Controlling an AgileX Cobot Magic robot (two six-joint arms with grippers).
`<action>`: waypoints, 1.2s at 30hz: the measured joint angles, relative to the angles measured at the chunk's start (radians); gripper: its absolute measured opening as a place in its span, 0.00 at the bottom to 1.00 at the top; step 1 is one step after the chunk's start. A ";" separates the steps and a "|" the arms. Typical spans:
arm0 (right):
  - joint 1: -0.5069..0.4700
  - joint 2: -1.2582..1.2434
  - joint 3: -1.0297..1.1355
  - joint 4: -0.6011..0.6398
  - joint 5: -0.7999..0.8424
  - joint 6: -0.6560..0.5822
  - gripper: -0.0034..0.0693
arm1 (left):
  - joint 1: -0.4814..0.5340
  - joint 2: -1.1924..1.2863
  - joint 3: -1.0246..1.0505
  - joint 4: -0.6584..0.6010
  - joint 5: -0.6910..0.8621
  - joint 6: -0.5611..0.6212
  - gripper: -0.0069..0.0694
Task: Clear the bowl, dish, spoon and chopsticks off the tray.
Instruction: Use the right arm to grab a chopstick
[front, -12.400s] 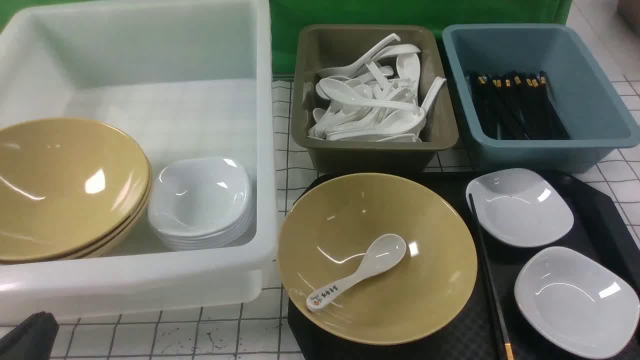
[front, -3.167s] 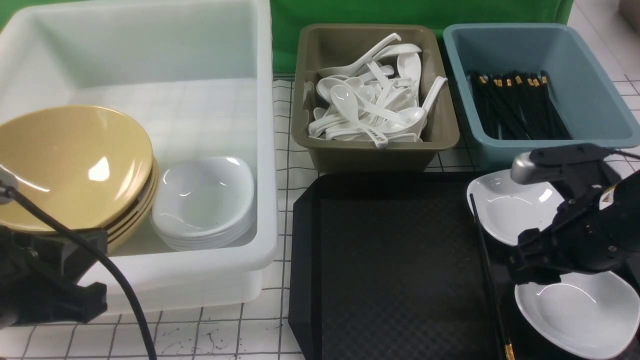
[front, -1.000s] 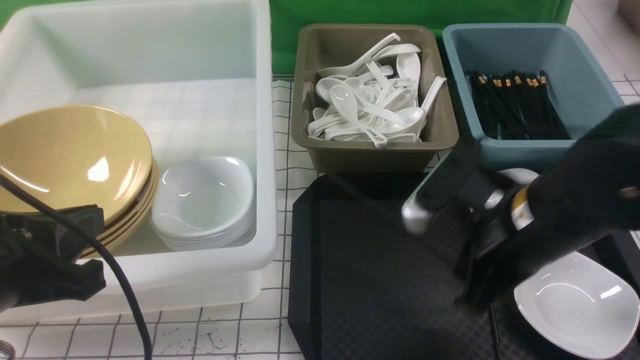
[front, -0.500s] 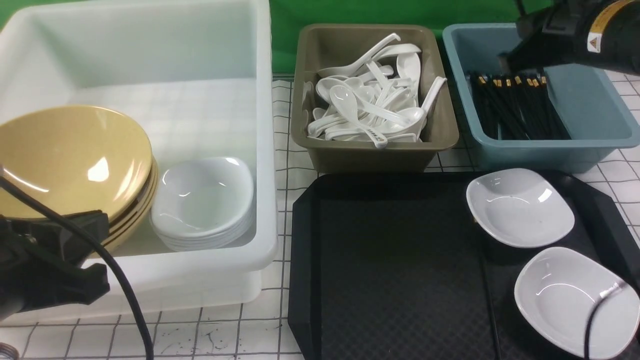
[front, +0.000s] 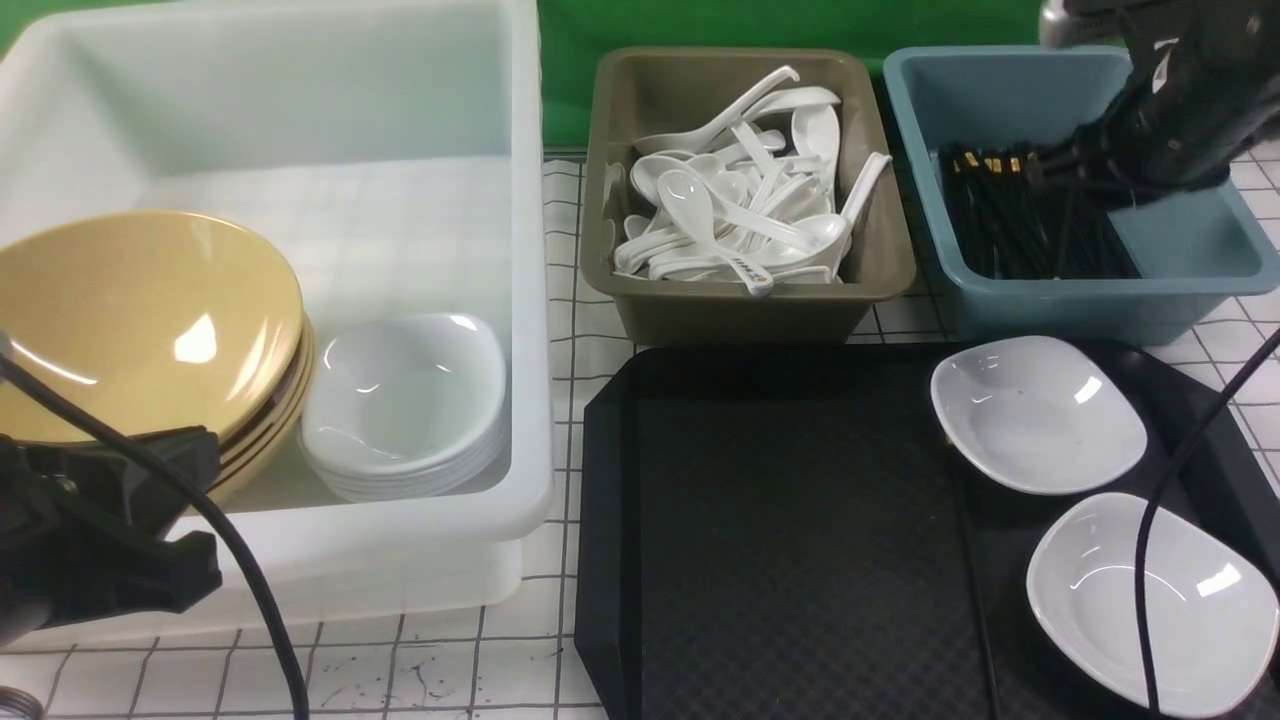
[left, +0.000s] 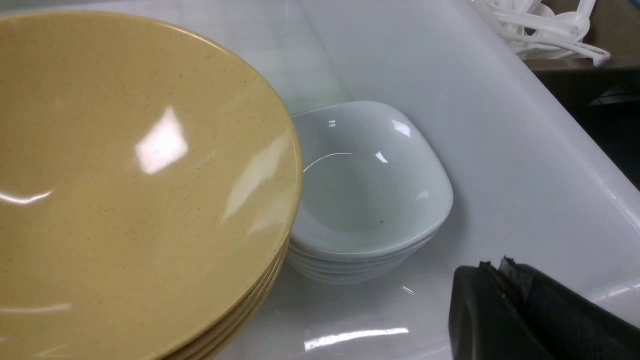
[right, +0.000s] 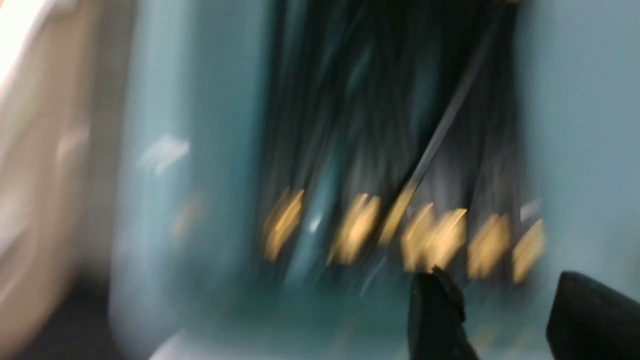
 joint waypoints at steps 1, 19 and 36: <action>0.001 -0.017 0.014 0.092 0.053 -0.050 0.53 | 0.000 0.000 0.000 0.000 0.000 0.000 0.08; 0.219 -0.156 0.651 0.359 -0.263 -0.213 0.54 | 0.000 0.000 0.000 -0.037 0.000 0.000 0.08; 0.399 -0.130 0.629 0.358 -0.285 -0.241 0.13 | 0.000 0.000 0.000 -0.031 0.000 0.000 0.08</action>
